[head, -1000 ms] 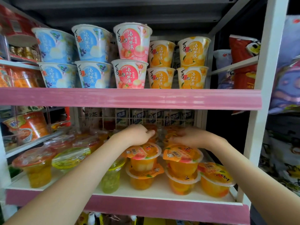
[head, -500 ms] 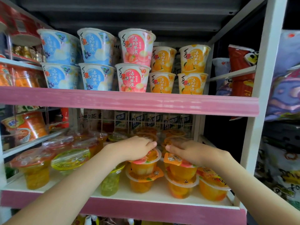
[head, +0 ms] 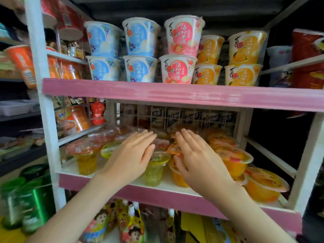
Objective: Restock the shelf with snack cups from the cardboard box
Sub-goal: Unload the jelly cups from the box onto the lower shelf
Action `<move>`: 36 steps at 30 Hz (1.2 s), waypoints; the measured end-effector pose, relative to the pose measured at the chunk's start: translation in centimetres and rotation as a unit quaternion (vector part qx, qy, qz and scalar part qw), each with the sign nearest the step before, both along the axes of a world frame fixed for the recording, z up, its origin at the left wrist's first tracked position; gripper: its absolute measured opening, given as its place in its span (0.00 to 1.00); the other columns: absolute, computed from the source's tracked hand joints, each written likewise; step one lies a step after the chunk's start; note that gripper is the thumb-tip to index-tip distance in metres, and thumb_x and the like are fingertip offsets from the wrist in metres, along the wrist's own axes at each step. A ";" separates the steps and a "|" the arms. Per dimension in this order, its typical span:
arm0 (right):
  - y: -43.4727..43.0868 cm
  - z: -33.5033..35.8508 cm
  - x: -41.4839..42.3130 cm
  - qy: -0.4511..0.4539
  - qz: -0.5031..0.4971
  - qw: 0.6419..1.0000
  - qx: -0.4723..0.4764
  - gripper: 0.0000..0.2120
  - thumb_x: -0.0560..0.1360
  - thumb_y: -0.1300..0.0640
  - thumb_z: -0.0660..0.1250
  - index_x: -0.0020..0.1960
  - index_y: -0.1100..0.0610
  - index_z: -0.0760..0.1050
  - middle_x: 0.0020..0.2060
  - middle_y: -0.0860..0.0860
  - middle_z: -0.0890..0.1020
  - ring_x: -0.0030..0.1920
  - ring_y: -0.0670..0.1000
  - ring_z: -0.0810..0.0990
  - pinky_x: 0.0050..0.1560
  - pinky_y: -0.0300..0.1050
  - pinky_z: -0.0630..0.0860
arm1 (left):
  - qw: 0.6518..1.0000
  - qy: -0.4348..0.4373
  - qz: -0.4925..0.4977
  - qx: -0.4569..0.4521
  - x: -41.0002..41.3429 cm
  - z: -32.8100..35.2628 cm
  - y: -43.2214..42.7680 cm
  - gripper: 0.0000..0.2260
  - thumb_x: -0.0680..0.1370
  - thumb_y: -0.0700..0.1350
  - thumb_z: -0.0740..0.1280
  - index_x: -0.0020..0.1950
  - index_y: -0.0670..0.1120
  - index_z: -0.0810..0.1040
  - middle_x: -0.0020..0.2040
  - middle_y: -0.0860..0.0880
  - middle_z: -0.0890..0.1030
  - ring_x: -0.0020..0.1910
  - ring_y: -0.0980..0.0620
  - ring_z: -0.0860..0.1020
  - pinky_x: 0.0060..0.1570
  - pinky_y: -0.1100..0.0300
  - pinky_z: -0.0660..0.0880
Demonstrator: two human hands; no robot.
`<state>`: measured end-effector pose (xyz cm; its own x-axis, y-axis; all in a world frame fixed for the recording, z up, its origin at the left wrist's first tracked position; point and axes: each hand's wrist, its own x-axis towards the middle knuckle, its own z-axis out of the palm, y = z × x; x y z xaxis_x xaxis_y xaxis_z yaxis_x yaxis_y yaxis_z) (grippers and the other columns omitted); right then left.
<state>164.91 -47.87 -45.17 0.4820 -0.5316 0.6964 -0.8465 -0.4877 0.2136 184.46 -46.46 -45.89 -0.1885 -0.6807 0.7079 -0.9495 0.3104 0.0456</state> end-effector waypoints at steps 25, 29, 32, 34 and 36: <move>-1.3 -6.6 9.2 -0.106 0.003 0.987 -0.121 0.25 0.59 0.66 0.79 0.55 0.63 0.78 0.45 0.55 0.80 0.44 0.56 0.74 0.47 0.45 0.65 | 0.994 -0.081 0.016 -0.074 8.3 -5.3 -0.8 0.36 0.57 0.22 0.73 0.63 0.43 0.77 0.61 0.46 0.78 0.62 0.46 0.76 0.64 0.45 0.63; -1.3 -6.7 10.3 -0.136 0.022 0.981 -0.136 0.21 0.61 0.66 0.79 0.52 0.63 0.79 0.43 0.55 0.80 0.44 0.54 0.68 0.46 0.45 0.63 | 0.993 -0.074 0.001 -0.090 9.2 -5.0 -0.3 0.35 0.57 0.20 0.70 0.61 0.42 0.78 0.60 0.46 0.80 0.61 0.47 0.76 0.69 0.53 0.58; -1.3 -7.0 10.8 -0.139 0.022 0.980 -0.142 0.21 0.61 0.66 0.78 0.53 0.63 0.79 0.44 0.56 0.80 0.45 0.54 0.68 0.47 0.46 0.64 | 0.994 -0.066 -0.007 -0.082 9.9 -5.1 0.0 0.36 0.58 0.19 0.69 0.62 0.42 0.78 0.60 0.47 0.79 0.62 0.49 0.74 0.71 0.57 0.52; -1.4 -7.0 11.0 -0.135 0.025 0.981 -0.140 0.21 0.62 0.64 0.78 0.53 0.63 0.79 0.44 0.56 0.80 0.45 0.54 0.69 0.47 0.46 0.65 | 0.996 -0.059 -0.015 -0.067 10.1 -5.0 0.1 0.35 0.59 0.20 0.69 0.63 0.43 0.77 0.61 0.47 0.78 0.63 0.51 0.72 0.72 0.58 0.51; -1.2 -6.6 11.2 -0.119 0.021 0.984 -0.132 0.21 0.62 0.60 0.79 0.53 0.62 0.79 0.44 0.55 0.80 0.45 0.54 0.71 0.46 0.45 0.67 | 0.997 -0.060 -0.019 -0.049 10.1 -4.9 0.2 0.33 0.62 0.24 0.72 0.65 0.45 0.75 0.63 0.49 0.77 0.64 0.52 0.72 0.72 0.59 0.51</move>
<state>176.14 -49.11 -51.81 0.3056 -0.3006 0.9034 -0.8680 -0.4780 0.1346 194.58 -46.28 -50.80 -0.2993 -0.6009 0.7412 -0.9340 0.3432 -0.0989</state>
